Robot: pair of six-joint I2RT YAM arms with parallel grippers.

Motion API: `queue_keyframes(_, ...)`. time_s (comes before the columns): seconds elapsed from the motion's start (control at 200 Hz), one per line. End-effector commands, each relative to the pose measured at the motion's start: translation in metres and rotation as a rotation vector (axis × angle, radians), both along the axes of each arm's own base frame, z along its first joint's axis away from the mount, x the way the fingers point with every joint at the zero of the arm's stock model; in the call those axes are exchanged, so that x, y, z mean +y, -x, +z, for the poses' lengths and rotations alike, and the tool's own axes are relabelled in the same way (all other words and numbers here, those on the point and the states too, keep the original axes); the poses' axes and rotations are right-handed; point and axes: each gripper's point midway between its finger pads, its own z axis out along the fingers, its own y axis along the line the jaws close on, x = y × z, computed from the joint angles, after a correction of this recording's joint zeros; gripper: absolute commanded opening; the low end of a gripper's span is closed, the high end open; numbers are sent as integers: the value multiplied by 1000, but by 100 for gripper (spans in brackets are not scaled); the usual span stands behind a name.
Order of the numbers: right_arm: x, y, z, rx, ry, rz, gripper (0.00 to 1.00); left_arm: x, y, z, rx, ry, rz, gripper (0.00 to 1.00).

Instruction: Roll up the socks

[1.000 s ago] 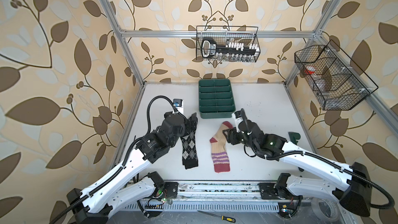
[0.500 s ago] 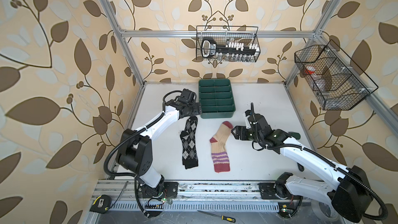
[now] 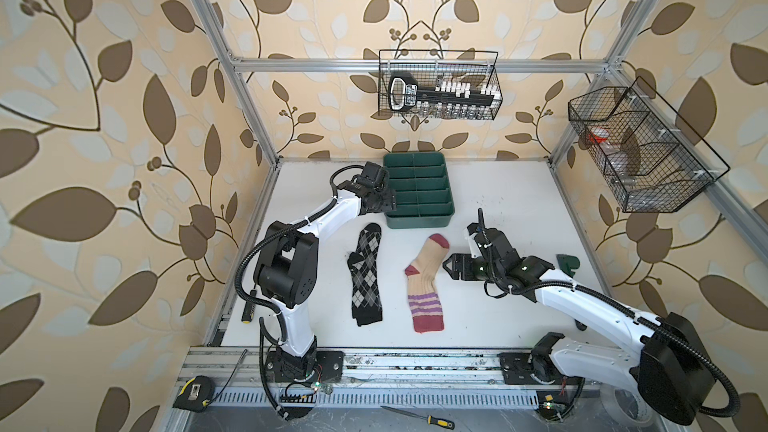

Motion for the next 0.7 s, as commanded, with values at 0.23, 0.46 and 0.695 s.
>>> queue_keyframes(0.23, 5, 1, -3, 6, -19, 14, 83, 14, -31, -17, -2, -144, 49, 55)
queue_keyframes(0.46, 9, -1, -4, 11, -20, 24, 83, 16, -44, -21, -13, -179, 61, 41)
queue_keyframes(0.695, 12, 2, -8, 23, -23, 31, 83, 17, -56, -27, -5, -212, 66, 17)
